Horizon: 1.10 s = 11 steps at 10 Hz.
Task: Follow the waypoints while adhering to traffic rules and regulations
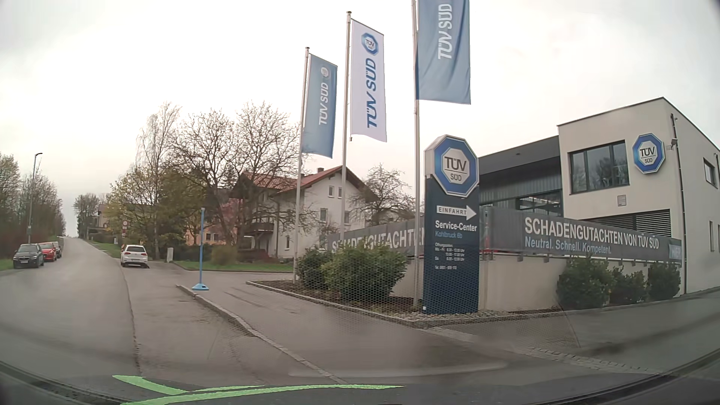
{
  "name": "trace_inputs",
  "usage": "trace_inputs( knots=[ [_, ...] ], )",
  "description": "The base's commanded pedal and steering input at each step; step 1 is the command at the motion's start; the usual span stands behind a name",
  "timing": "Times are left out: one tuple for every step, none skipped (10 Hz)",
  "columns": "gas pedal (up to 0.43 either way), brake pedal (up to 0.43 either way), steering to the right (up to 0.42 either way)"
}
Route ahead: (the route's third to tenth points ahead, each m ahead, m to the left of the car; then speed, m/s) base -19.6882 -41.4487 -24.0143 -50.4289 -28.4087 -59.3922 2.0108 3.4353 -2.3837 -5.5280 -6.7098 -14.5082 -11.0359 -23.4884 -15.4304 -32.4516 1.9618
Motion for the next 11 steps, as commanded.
trace_inputs(
  knots=[
    [0.197, 0.000, 0.673],
    [0.197, 0.000, 0.678],
    [0.197, 0.000, 0.683],
    [0.197, 0.000, 0.686],
    [0.189, 0.000, 0.686],
    [0.189, 0.000, 0.691],
    [0.189, 0.000, 0.693],
    [0.189, 0.000, 0.693],
    [0.189, 0.000, 0.692],
    [0.189, 0.000, 0.692],
    [0.189, 0.000, 0.693]
  ],
)
